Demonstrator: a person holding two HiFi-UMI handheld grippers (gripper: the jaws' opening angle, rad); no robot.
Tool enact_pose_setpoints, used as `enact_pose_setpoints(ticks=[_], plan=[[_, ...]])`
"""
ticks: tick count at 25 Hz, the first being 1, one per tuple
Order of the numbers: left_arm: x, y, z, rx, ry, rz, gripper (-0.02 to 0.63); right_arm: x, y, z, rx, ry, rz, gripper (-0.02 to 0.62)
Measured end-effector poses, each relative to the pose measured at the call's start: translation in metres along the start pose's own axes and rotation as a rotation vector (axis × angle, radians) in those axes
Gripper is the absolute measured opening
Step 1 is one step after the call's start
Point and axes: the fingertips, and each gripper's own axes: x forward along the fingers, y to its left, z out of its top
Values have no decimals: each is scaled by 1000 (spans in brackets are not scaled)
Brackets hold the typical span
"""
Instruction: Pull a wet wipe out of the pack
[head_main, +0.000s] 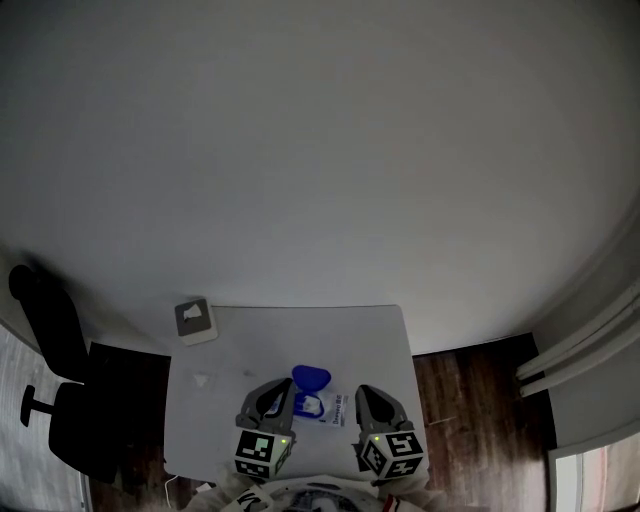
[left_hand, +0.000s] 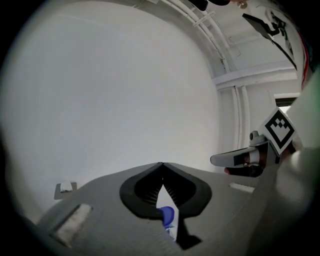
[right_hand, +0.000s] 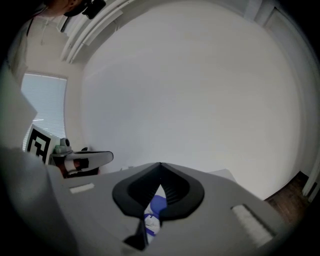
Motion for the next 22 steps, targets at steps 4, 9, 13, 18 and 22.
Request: enact_pose_setpoints(ticks=[4,9,13,18,22], plan=[[3,-3,1,-3,7,26,5,3,-12,1,-11,21,24,6],[8,-3,-9,-6,43,42,5,9,-14,0,-38,52,62,6],[11,-4,-6,5,40,45,5,15,-13,-8,-66,88,82,7],[6,-4,-6,9,46,56,5,18,-11,-20,-69,125,105,46],[1,-1,-9,4,52,68,5,23,-1,-37,-55,199,158,86]])
